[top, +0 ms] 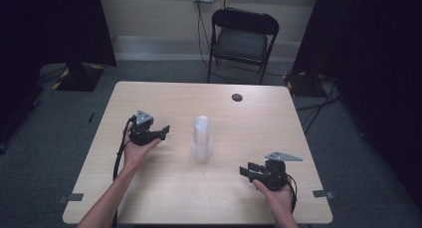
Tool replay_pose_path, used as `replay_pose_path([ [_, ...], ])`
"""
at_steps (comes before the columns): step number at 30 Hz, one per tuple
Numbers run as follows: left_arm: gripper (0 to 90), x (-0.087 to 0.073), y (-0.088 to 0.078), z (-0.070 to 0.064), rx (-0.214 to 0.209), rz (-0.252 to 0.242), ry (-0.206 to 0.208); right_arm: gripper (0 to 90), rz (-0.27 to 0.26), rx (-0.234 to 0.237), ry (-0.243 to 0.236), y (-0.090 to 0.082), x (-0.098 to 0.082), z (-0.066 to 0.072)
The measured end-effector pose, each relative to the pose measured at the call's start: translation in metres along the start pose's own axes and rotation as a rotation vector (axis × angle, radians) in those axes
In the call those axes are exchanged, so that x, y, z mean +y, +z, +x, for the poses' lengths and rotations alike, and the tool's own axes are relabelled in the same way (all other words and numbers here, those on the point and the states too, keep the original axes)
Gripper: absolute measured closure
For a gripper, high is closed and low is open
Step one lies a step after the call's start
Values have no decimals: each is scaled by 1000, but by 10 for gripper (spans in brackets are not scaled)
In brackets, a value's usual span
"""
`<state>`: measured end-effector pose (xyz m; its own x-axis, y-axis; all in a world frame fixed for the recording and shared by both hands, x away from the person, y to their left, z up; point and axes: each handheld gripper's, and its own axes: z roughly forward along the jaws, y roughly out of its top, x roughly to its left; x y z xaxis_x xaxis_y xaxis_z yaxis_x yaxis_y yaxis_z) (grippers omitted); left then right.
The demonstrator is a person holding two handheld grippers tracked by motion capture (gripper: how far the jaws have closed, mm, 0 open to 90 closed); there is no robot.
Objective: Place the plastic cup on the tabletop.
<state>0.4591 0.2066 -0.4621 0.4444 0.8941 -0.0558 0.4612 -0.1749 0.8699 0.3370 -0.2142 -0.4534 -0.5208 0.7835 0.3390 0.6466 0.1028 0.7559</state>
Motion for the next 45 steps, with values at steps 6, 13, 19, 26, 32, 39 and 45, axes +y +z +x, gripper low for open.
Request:
replay_pose_path([
  [6,278,-3,-1,2,-1,11,-27,536,1,4,5,-1,0,0],
  [13,251,-7,-2,5,-20,37,-39,536,0,1,3,-2,0,0],
  [19,185,-10,-1,9,-8,45,-43,535,-3,0,4,-3,0,-1],
  [26,161,-14,3,7,-14,95,-4,536,-6,3,4,-3,0,-1],
  [32,160,-13,-1,6,-14,120,2,539,-4,7,13,-3,0,-1],
  [39,166,-17,-9,10,-15,153,-41,536,-3,3,12,-2,0,-1],
  [45,164,-15,-22,11,-39,144,-32,530,0,0,19,-2,0,-2],
])
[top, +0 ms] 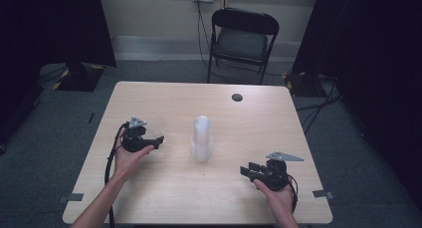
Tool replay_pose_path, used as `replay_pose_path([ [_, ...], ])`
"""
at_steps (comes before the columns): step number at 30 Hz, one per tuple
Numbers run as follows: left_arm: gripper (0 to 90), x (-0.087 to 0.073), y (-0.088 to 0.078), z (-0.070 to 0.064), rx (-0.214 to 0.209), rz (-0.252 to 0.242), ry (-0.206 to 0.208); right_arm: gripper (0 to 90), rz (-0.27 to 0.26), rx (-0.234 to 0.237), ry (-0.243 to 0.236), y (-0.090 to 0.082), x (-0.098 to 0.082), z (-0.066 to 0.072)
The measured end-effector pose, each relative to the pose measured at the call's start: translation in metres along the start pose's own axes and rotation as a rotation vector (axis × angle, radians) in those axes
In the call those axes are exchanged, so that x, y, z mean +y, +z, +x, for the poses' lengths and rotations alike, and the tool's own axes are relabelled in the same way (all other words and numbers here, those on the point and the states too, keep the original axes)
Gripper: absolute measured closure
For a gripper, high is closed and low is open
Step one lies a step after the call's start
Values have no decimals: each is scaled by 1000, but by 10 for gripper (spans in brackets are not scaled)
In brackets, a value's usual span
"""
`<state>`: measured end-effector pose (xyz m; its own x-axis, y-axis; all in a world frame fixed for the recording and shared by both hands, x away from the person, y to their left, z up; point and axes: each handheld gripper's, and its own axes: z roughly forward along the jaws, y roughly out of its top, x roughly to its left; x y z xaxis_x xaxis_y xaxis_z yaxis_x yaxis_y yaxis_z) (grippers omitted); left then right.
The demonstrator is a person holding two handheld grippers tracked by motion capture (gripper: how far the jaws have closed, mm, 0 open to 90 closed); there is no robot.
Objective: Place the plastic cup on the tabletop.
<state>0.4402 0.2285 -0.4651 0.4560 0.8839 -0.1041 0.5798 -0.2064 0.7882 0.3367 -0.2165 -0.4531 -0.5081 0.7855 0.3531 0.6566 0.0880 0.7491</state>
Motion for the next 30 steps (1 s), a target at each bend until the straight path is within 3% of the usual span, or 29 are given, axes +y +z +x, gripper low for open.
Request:
replay_pose_path([
  [13,190,-7,-18,-2,5,-41,23,529,-4,-4,1,-2,0,-1],
  [18,224,-7,-25,-7,-30,-53,40,529,-10,-6,2,-3,0,-2],
  [25,235,-9,-38,-17,-14,-75,94,529,-14,-14,2,-5,1,-4],
  [30,256,-13,-46,-22,-50,-46,97,529,-17,-18,7,-5,1,-6],
])
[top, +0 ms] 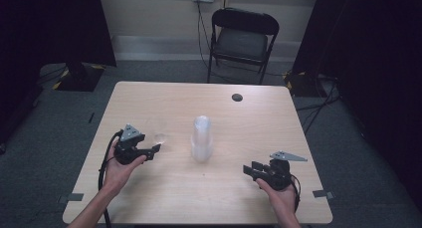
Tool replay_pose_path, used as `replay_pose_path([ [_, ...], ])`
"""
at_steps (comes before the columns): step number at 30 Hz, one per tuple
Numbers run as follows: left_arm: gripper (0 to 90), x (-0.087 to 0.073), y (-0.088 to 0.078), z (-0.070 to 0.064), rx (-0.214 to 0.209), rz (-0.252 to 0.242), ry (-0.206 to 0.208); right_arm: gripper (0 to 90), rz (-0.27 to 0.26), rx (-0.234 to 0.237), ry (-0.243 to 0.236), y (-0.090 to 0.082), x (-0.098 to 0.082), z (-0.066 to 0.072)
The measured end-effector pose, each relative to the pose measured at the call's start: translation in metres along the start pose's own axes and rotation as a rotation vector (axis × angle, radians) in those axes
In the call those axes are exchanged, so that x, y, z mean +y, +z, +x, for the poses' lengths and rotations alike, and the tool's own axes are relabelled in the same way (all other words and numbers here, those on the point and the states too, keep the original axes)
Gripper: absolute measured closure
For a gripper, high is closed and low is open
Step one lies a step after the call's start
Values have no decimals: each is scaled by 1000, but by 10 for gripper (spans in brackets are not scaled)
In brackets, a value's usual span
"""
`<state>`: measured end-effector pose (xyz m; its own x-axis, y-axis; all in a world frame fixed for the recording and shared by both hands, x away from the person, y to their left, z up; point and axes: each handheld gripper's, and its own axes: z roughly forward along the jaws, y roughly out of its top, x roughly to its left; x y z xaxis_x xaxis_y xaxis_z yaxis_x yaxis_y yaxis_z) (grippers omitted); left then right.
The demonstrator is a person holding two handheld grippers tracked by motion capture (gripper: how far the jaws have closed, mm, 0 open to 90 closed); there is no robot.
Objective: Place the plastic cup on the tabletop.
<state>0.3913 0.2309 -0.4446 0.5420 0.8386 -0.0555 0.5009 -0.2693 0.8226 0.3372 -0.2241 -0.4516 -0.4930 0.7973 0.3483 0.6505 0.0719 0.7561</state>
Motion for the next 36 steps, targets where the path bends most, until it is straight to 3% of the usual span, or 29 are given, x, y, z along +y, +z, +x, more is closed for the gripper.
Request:
replay_pose_path([
  [5,218,-2,-10,-9,-29,-10,1,529,-2,-2,2,0,0,-1],
  [9,181,-8,-13,-12,-40,19,-7,529,-2,-6,2,0,0,-2],
  [12,178,-12,-19,-16,-39,3,-31,527,-1,-13,4,-1,0,-3],
  [13,175,-12,-21,-17,-35,5,-45,527,-4,-13,5,0,0,-4],
  [14,175,-13,-25,-21,-34,1,-87,527,-3,-12,9,-1,0,-4],
  [15,175,-13,-31,-26,-64,6,-119,527,-3,-11,13,0,-1,-5],
  [16,172,-13,-35,-31,-72,18,-95,528,-1,-13,15,0,-1,-5],
  [18,158,-15,-40,-39,-89,-7,-35,528,6,-17,13,1,-2,-5],
  [20,159,-18,-42,-42,-96,-7,-53,527,8,-16,12,2,-2,-4],
  [23,158,-25,-43,-44,-92,-11,-27,527,2,-18,5,1,-1,-4],
  [27,159,-35,-42,-45,-73,27,-14,527,2,-22,4,0,-1,-5],
  [29,163,-40,-43,-47,-73,47,3,520,0,-36,-11,-1,-1,-6],
  [36,188,-43,-38,-49,-93,69,-15,419,0,-99,-57,1,-2,-10],
])
